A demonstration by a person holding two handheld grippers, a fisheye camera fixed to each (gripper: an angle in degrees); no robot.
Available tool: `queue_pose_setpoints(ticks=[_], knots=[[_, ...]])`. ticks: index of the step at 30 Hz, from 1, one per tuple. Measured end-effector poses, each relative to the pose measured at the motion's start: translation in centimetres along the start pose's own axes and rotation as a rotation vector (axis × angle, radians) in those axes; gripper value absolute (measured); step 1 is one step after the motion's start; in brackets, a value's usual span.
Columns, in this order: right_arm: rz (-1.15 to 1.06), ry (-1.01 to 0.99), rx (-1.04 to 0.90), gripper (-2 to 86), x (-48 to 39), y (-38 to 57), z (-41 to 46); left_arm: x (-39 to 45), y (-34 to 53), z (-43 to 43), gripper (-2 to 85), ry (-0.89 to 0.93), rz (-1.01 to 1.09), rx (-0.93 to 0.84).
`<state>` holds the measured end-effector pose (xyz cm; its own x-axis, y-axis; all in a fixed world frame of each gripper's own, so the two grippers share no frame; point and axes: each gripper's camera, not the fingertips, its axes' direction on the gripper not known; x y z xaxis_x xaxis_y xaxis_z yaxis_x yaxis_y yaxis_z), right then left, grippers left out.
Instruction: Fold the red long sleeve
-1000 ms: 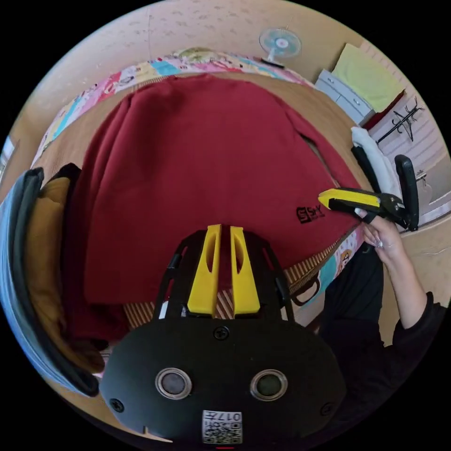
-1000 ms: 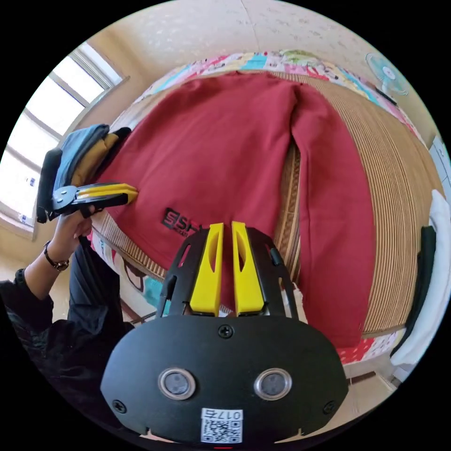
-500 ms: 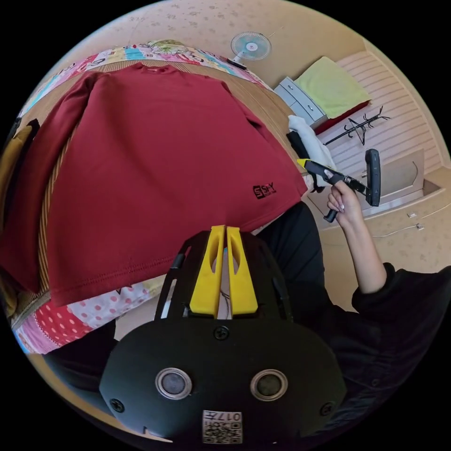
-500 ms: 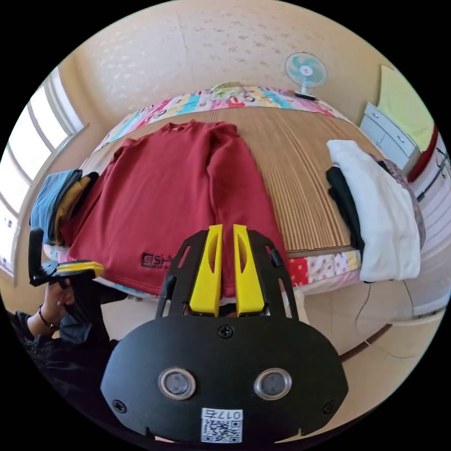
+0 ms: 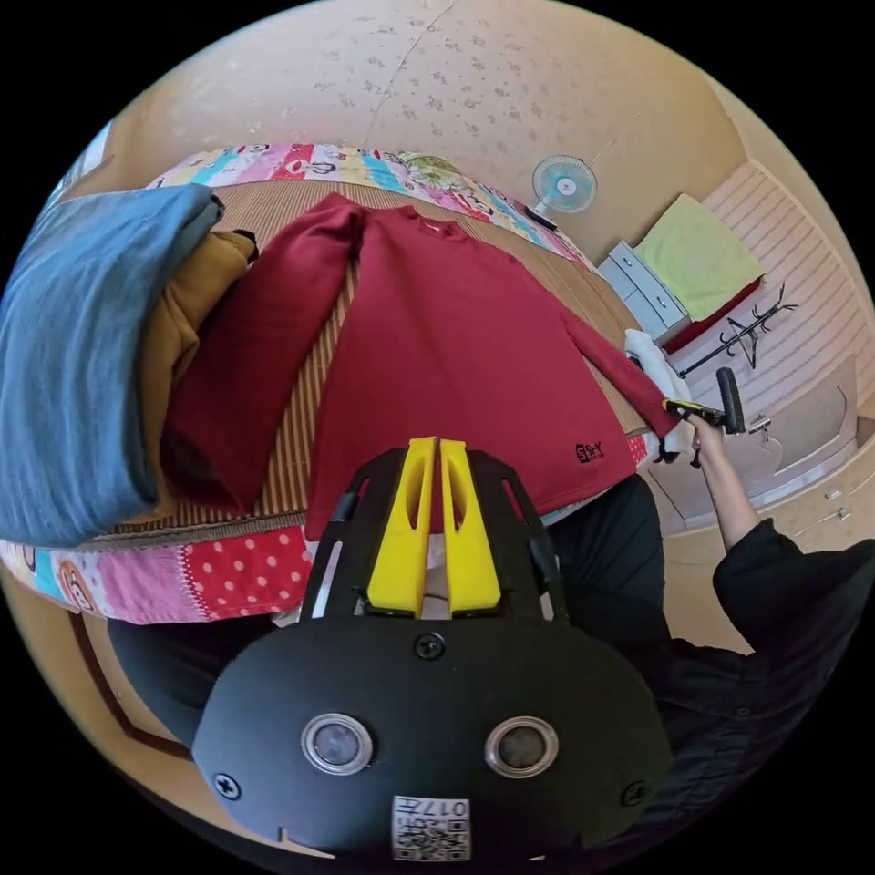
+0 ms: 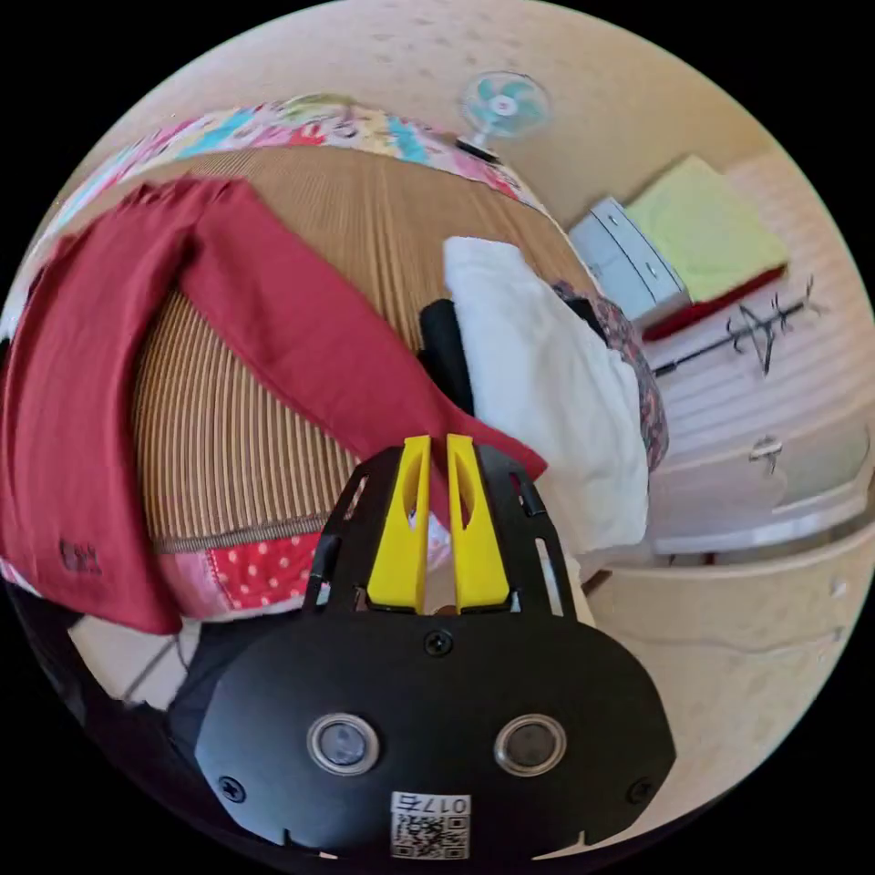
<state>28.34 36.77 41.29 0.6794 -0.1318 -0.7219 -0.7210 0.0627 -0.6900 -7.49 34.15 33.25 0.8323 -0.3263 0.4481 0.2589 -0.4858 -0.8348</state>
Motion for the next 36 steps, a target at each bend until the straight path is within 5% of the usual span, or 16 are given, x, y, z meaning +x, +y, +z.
queue_pose_setpoints(ticks=[3,10,15,18,25,36], knots=[[0.028,-0.244,0.157,2.0,-0.9,2.8,-3.4,-2.0,-0.1,-1.3,2.1,-0.041,-0.059,0.019],[-0.482,-0.621,0.163,0.8,-22.2,11.3,-5.7,-4.8,-1.8,1.7,4.1,-0.068,-0.165,-0.079],[-0.692,-0.441,-0.081,0.5,-31.5,17.5,0.2,-2.4,0.1,3.6,4.4,-0.135,-0.124,-0.081],[-0.737,-0.372,0.097,0.5,-29.0,22.0,0.4,-1.4,2.2,3.3,2.3,-0.126,-0.062,-0.074],[-0.668,-0.343,0.057,0.4,-18.9,25.0,2.0,0.1,6.2,2.6,1.8,0.053,-0.011,-0.108],[-0.567,-0.397,-0.045,0.5,-13.0,27.6,1.8,-6.4,11.6,-10.6,5.4,-0.165,-0.155,0.247]])
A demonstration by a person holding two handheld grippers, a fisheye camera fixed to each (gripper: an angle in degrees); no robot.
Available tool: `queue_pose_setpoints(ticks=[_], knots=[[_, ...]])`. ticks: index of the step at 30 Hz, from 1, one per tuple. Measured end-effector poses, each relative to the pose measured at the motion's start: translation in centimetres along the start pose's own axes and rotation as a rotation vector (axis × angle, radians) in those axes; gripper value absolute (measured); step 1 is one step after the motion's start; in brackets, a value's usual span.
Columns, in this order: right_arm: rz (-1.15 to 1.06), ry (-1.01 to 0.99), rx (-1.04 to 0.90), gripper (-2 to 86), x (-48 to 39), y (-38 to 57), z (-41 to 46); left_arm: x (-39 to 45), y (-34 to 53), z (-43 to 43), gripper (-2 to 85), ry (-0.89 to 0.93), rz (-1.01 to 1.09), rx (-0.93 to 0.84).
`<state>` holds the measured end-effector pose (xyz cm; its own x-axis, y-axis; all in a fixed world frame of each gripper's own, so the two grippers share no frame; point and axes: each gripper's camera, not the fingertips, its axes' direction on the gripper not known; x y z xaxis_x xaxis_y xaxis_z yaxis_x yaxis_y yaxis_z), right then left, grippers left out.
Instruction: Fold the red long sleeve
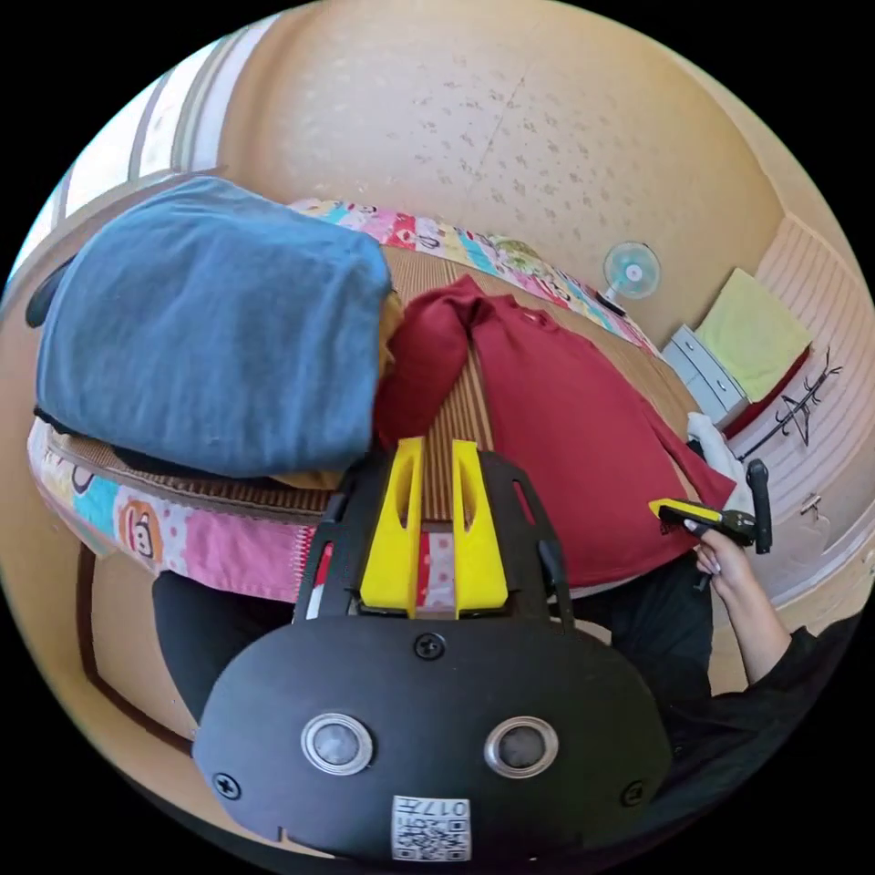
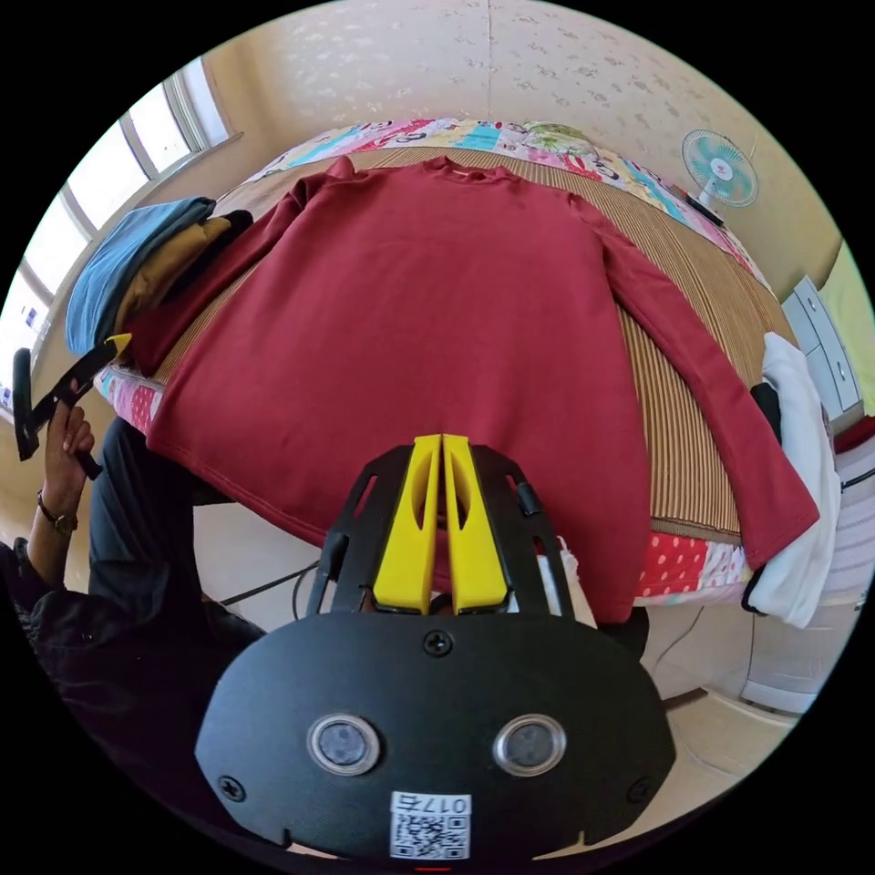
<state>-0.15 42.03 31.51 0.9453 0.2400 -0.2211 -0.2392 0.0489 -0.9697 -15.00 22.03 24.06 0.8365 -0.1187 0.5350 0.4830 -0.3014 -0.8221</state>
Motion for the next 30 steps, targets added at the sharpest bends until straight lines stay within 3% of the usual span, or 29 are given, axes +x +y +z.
queue_pose_setpoints(ticks=[3,7,10,13,16,23,30], knots=[[-0.014,-0.009,-0.004,0.5,0.2,1.6,-0.6,-1.7,1.1,1.2,6.3,-0.022,-0.043,-0.107],[-0.021,-0.173,-0.025,0.6,0.8,3.3,-1.8,-1.5,4.1,1.0,7.8,-0.087,-0.091,-0.099],[-0.05,-0.349,0.031,0.9,1.0,4.7,-3.8,-2.2,5.4,-0.3,8.8,-0.01,-0.176,-0.008],[-0.156,-0.429,0.08,1.6,-0.2,5.7,-5.7,-2.8,4.4,1.4,8.3,0.037,-0.198,-0.04],[-0.264,-0.431,0.104,3.7,-2.2,6.4,-7.4,-3.7,3.1,3.3,3.0,0.079,-0.233,-0.142],[-0.67,-0.503,0.293,9.3,-8.0,7.9,-13.2,-0.5,2.8,-5.9,-0.4,0.34,-0.195,0.028],[-0.989,-0.291,0.354,13.0,-14.7,3.9,-17.4,0.1,1.4,-13.7,-0.5,0.392,-0.127,0.085]])
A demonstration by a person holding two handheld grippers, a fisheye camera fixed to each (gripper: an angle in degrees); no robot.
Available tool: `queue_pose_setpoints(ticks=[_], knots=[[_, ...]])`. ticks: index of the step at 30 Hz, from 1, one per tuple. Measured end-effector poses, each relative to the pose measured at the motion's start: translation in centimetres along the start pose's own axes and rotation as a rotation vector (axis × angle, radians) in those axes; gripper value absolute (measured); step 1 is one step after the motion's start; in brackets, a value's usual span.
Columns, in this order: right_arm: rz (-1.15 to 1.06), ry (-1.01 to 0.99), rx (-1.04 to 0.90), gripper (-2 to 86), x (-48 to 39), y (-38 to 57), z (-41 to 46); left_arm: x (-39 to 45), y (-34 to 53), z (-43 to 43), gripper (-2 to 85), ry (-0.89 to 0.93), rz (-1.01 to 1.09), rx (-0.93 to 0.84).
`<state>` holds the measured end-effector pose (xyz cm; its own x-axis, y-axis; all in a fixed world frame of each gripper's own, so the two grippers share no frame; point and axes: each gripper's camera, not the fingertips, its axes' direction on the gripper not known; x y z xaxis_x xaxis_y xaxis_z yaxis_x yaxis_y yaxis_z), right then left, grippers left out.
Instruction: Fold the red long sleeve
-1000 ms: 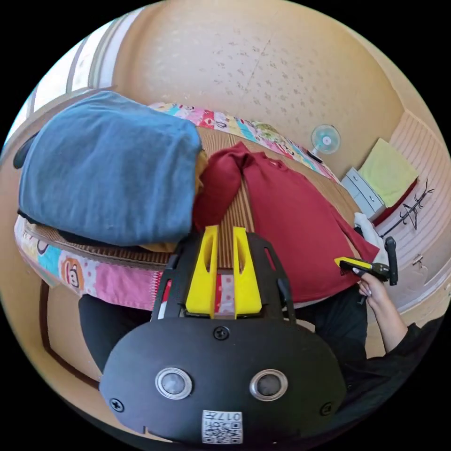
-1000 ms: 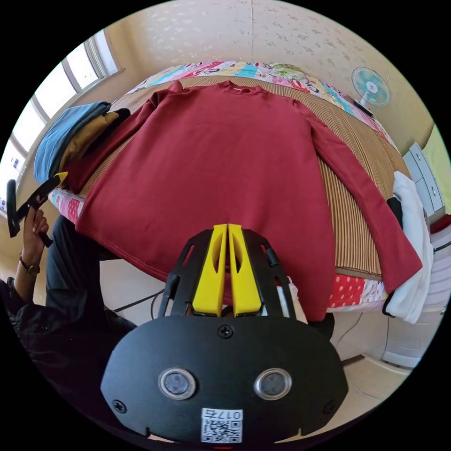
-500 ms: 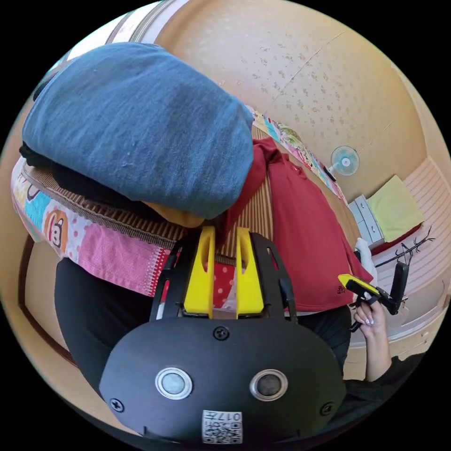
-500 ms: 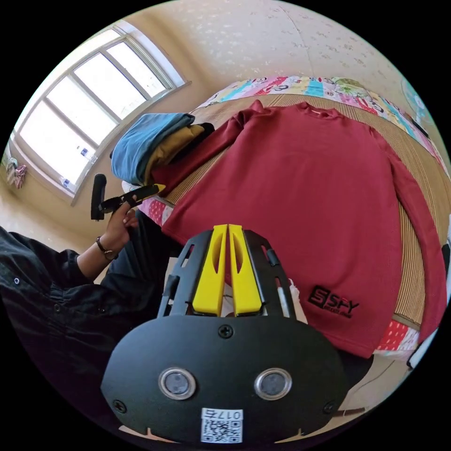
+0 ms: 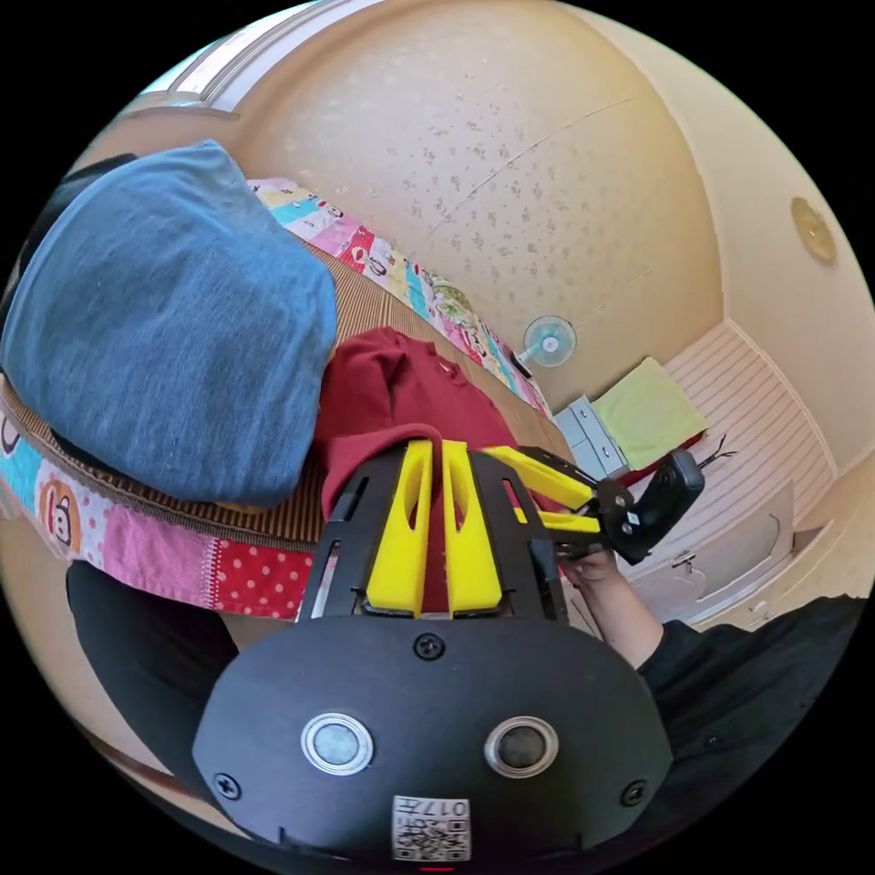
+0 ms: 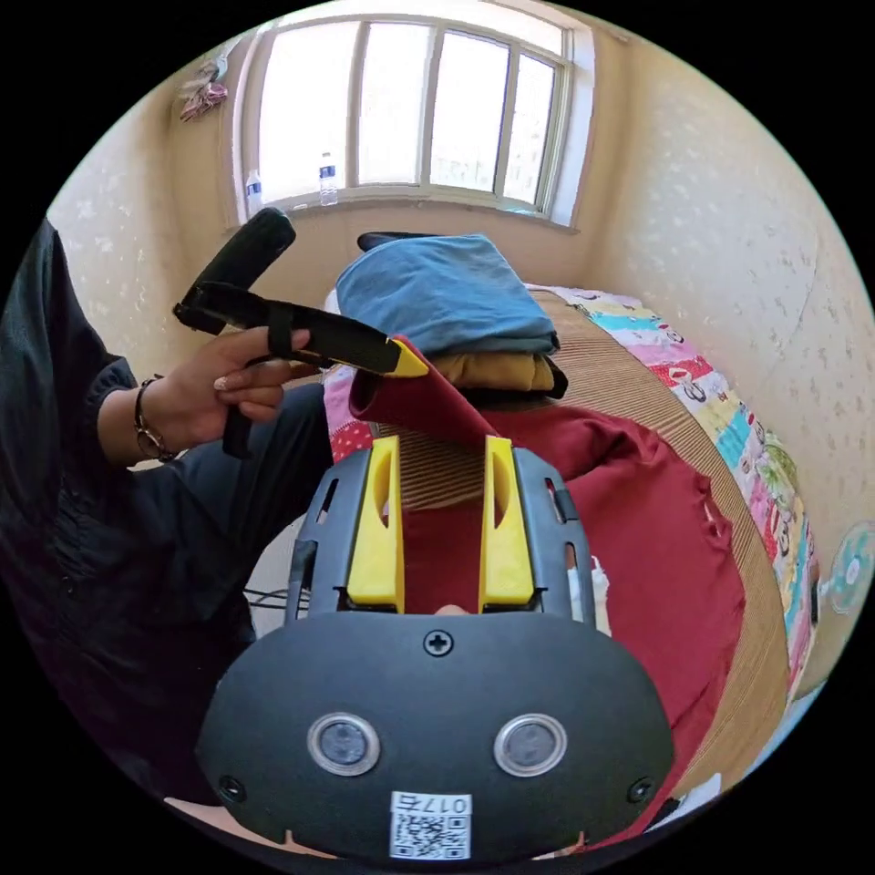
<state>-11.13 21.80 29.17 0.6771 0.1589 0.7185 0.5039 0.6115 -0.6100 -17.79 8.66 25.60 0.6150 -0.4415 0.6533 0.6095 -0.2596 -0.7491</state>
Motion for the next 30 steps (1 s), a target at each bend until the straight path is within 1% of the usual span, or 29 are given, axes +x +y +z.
queue_pose_setpoints(ticks=[2,5,7,9,10,11,12,14,15,16,17,18,20,21,22,23,24,26,27,28,30], knots=[[-0.144,-0.043,-0.033,13.4,0.0,-2.9,-0.2,0.6,-0.3,-1.4,-0.4,-0.008,0.023,0.0],[-0.232,-0.068,-0.062,13.2,0.3,-5.7,0.1,1.2,-0.6,-3.4,-0.3,-0.016,0.046,-0.01],[-0.257,-0.145,-0.062,10.7,1.2,-8.5,0.4,1.5,-0.6,-4.5,0.0,-0.017,0.048,-0.001],[-0.164,-0.266,0.017,7.5,4.0,-10.1,-0.5,1.5,-0.6,-6.0,0.8,-0.031,0.071,0.041],[-0.074,-0.346,0.062,5.8,7.0,-11.1,-1.2,1.3,-0.5,-6.6,1.1,-0.025,0.07,0.057],[-0.021,-0.378,0.087,5.5,8.8,-11.5,-1.7,0.7,-0.4,-8.2,1.1,0.006,0.067,0.106],[0.1,-0.428,0.174,4.9,13.0,-11.8,-3.3,0.2,-0.1,-10.1,0.8,0.034,0.066,0.163],[0.362,-0.49,0.444,4.3,22.2,-10.3,-8.1,-0.3,0.2,-12.4,0.0,0.025,0.076,0.223],[0.424,-0.496,0.517,4.2,24.5,-9.5,-9.4,-0.4,0.0,-13.0,-0.2,-0.003,0.097,0.209],[0.522,-0.494,0.671,4.0,28.7,-7.6,-12.2,-0.4,-0.1,-13.1,-0.1,-0.023,0.108,0.19],[0.56,-0.484,0.749,3.9,30.5,-6.4,-13.6,-0.4,-0.5,-12.8,0.2,-0.068,0.119,0.146],[0.641,-0.443,0.886,3.8,33.8,-3.8,-16.0,-0.5,-0.7,-12.3,1.3,-0.104,0.121,0.111],[0.849,-0.353,1.087,3.6,39.1,2.9,-19.4,-0.6,-0.7,-11.3,2.8,-0.1,0.115,0.077],[0.903,-0.336,1.133,3.6,40.1,4.8,-19.9,-0.5,-0.8,-10.3,3.5,-0.074,0.112,0.058],[1.006,-0.283,1.203,3.6,41.5,8.7,-20.7,-0.3,-0.9,-9.8,3.6,-0.065,0.111,0.048],[1.059,-0.246,1.221,3.5,41.9,10.7,-20.9,0.1,-1.0,-8.4,3.9,-0.055,0.107,0.025],[1.173,-0.16,1.222,3.5,42.4,14.4,-21.2,0.6,-1.3,-6.6,4.0,-0.053,0.105,-0.007],[1.396,-0.02,1.089,3.4,42.7,21.0,-20.6,1.5,-2.1,-3.3,4.1,-0.046,0.105,-0.062],[1.443,-0.006,1.035,3.4,42.6,22.4,-20.2,2.1,-3.0,-0.9,4.4,-0.032,0.105,-0.097],[1.537,-0.022,0.927,3.5,42.5,24.9,-19.3,2.3,-3.6,0.4,4.5,-0.023,0.105,-0.114],[1.615,-0.068,0.828,3.5,41.6,27.7,-18.0,3.2,-7.0,5.6,5.1,0.003,0.1,-0.162]])
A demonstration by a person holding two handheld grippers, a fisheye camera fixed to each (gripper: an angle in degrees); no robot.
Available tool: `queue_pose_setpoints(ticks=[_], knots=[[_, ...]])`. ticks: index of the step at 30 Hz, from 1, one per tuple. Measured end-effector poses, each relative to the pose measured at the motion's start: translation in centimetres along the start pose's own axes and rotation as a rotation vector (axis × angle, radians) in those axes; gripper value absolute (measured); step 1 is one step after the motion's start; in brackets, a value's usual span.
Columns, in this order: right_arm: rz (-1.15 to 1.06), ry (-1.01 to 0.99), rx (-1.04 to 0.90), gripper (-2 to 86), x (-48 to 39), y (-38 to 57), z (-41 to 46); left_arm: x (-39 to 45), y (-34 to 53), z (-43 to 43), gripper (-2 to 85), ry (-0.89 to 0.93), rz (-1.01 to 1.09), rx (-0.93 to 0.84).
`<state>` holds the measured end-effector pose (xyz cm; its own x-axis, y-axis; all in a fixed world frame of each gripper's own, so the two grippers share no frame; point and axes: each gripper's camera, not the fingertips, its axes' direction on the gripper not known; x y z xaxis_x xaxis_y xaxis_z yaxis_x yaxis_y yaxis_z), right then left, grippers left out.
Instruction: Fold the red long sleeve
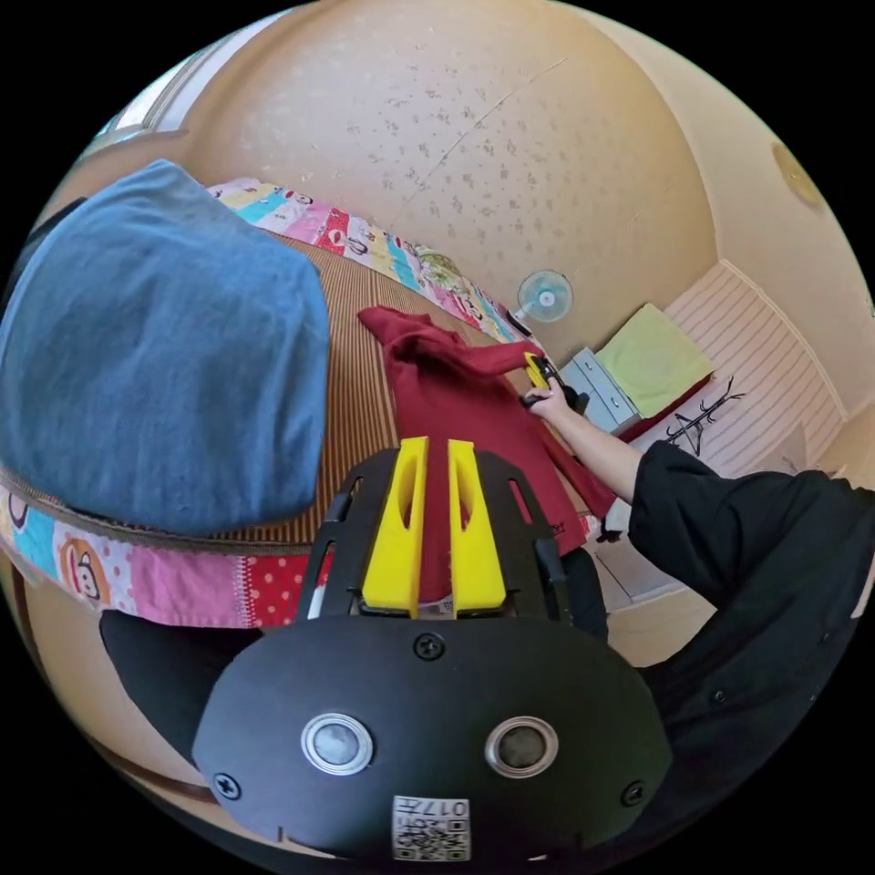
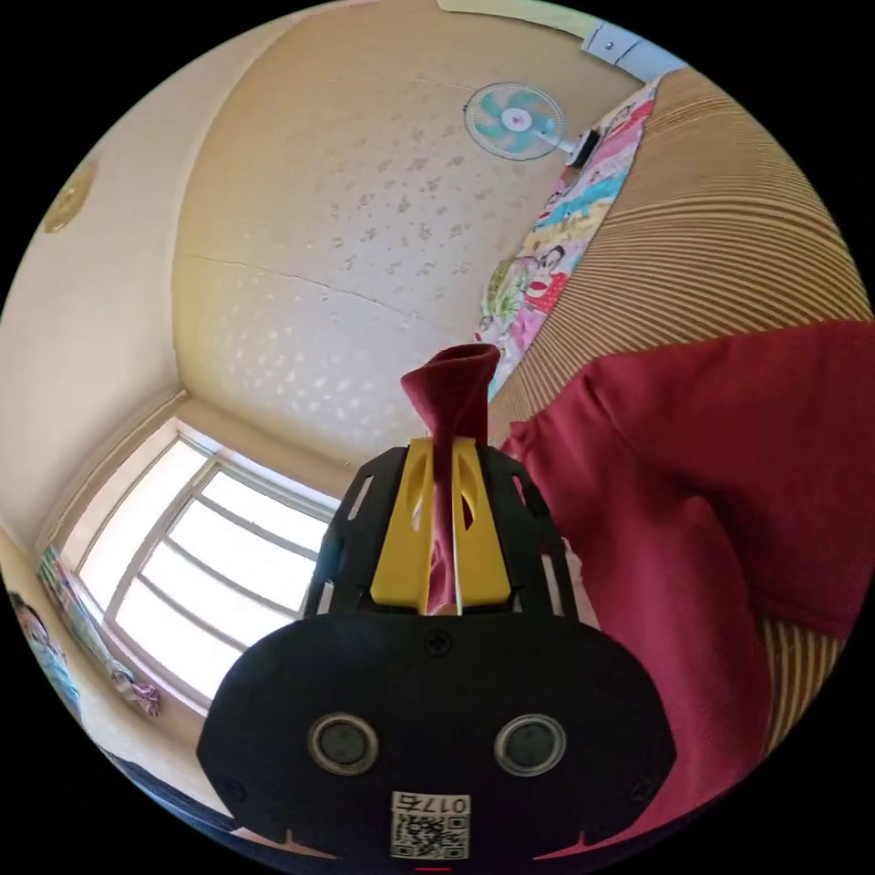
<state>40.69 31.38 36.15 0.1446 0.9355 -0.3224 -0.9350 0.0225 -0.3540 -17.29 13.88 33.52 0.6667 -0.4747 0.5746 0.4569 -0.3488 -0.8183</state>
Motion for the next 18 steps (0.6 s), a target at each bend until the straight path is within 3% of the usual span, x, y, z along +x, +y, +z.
queue_pose_setpoints(ticks=[5,10,12,16,18], knots=[[-0.019,-0.115,0.038,4.3,1.2,2.7,-2.8,-0.5,-13.6,8.6,6.5,-0.044,-0.004,0.001],[-0.228,-0.147,-0.029,7.8,-3.5,6.1,-2.5,-5.7,-28.8,19.0,8.4,-0.075,-0.162,-0.003],[-0.238,-0.18,-0.028,8.5,-4.1,6.9,-2.8,-8.5,-34.5,24.8,9.8,-0.173,-0.231,-0.054],[-0.227,-0.2,-0.027,8.3,-5.3,8.5,-3.1,-11.2,-39.7,32.7,9.9,-0.171,-0.273,-0.178],[-0.234,-0.199,-0.027,7.9,-6.2,9.3,-3.1,-12.1,-41.5,33.8,7.9,-0.14,-0.274,-0.149]])
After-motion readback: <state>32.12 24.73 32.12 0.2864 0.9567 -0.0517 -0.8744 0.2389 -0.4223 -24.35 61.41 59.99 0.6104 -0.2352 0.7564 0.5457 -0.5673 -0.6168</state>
